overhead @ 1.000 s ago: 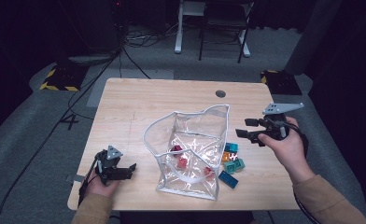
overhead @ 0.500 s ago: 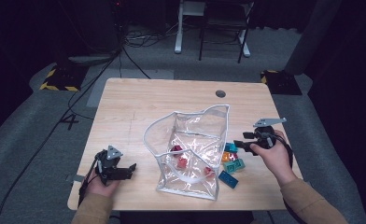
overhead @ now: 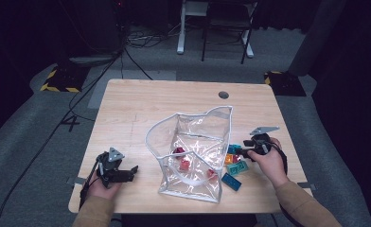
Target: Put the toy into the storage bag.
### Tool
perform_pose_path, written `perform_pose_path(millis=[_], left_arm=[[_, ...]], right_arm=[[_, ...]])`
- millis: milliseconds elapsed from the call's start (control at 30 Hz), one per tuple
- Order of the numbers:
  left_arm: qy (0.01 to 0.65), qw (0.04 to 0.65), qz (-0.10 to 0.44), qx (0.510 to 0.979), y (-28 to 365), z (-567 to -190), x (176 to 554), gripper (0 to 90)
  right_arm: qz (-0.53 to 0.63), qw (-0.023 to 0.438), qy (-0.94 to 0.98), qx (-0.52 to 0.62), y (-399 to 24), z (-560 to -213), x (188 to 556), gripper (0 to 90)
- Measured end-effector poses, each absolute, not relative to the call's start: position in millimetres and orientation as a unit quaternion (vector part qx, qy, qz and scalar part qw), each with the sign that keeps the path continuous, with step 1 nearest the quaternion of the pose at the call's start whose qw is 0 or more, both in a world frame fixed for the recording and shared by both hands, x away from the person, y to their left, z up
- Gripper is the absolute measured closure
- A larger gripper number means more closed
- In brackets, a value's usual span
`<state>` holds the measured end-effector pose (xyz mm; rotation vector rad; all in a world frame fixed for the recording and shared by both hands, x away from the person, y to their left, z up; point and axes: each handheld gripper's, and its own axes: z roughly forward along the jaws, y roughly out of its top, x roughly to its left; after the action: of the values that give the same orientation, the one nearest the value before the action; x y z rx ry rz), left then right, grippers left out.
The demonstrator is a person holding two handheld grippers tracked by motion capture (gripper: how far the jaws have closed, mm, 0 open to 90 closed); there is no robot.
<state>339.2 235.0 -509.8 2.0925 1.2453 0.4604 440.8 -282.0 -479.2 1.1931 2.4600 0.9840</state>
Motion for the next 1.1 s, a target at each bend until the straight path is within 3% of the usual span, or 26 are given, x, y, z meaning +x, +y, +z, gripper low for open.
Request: perform_pose_path(millis=[300,400,500,800,1100], left_arm=[[0.475,0.326,0.176,0.798,235,-510,339,12.1],[0.475,0.326,0.176,0.798,235,-510,339,12.1],[0.475,0.326,0.176,0.798,235,-510,339,12.1],[0.475,0.325,0.176,0.798,235,-510,339,12.1],[0.475,0.326,0.176,0.798,235,-510,339,12.1]], right_arm=[[0.332,0.133,0.837,0.414,-286,-486,457,42.6],[0.332,0.129,0.836,0.418,-284,-487,463,47.8],[0.328,0.130,0.840,0.413,-282,-486,465,58.5],[0.337,0.132,0.837,0.410,-281,-471,462,59.0],[0.361,0.134,0.832,0.399,-284,-432,455,59.0]])
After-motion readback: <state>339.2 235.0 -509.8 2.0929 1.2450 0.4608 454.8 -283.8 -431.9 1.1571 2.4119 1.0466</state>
